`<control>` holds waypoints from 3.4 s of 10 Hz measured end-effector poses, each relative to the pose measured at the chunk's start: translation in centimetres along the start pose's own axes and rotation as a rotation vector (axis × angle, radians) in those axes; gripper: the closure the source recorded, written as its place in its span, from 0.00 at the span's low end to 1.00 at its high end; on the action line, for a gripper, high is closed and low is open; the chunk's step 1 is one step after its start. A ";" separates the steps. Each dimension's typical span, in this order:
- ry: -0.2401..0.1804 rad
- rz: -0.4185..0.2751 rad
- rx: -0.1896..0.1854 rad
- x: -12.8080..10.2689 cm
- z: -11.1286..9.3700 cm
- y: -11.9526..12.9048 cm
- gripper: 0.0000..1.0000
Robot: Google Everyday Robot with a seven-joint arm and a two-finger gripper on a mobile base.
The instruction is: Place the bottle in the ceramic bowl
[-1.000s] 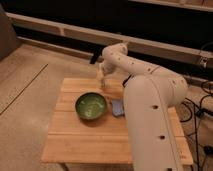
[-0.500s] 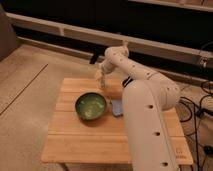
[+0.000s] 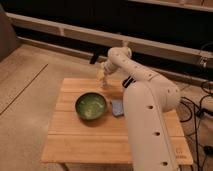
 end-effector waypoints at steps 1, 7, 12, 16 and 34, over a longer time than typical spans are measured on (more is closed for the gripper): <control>0.000 0.010 0.002 0.1 -0.1 -0.2 0.95; 0.016 0.094 -0.113 -1.2 -2.3 3.1 1.00; 0.100 0.048 -0.234 -4.0 -5.8 8.5 1.00; 0.156 0.081 -0.290 -4.1 -7.0 11.0 1.00; 0.370 0.074 -0.379 1.7 -9.8 19.6 1.00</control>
